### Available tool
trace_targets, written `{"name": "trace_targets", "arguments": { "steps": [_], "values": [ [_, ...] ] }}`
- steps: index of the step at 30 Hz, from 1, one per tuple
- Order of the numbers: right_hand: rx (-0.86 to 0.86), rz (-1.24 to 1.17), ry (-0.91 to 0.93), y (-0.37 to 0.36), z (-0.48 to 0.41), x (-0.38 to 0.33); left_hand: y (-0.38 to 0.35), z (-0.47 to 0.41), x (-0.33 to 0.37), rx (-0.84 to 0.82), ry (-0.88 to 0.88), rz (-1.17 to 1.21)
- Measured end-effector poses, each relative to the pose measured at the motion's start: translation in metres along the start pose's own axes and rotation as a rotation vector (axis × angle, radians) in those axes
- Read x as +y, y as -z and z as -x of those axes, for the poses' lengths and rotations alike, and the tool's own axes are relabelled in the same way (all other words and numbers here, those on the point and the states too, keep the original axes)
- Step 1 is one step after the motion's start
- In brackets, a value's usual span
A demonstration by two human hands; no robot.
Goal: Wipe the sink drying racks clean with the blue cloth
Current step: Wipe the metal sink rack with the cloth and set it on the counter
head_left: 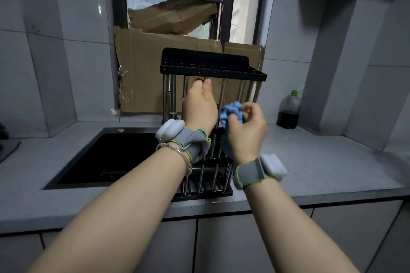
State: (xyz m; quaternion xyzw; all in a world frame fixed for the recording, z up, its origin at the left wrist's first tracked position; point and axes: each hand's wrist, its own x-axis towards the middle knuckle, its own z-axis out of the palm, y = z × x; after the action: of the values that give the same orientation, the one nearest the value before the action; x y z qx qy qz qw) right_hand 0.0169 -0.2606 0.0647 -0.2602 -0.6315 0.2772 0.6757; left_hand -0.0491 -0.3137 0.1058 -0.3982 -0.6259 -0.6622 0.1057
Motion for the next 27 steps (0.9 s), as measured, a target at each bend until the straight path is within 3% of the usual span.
{"name": "trace_targets", "arguments": {
  "steps": [7,12,15,21,27],
  "values": [
    [-0.103,0.173,0.115,0.006,0.007,0.009,0.002,0.001,0.001,-0.026,0.031,-0.001],
    [0.064,-0.071,0.065,0.005,-0.023,-0.030,0.001,0.003,0.004,-0.019,0.016,-0.013],
    [0.114,-0.036,0.110,0.000,-0.034,-0.038,0.003,0.001,0.003,-0.032,0.020,-0.008],
    [-0.076,0.131,0.132,0.009,-0.001,0.007,0.001,0.001,0.003,-0.048,0.027,-0.020],
    [0.021,0.105,0.183,0.006,0.026,0.031,0.006,0.001,0.003,-0.073,0.042,-0.022]
  ]
}}
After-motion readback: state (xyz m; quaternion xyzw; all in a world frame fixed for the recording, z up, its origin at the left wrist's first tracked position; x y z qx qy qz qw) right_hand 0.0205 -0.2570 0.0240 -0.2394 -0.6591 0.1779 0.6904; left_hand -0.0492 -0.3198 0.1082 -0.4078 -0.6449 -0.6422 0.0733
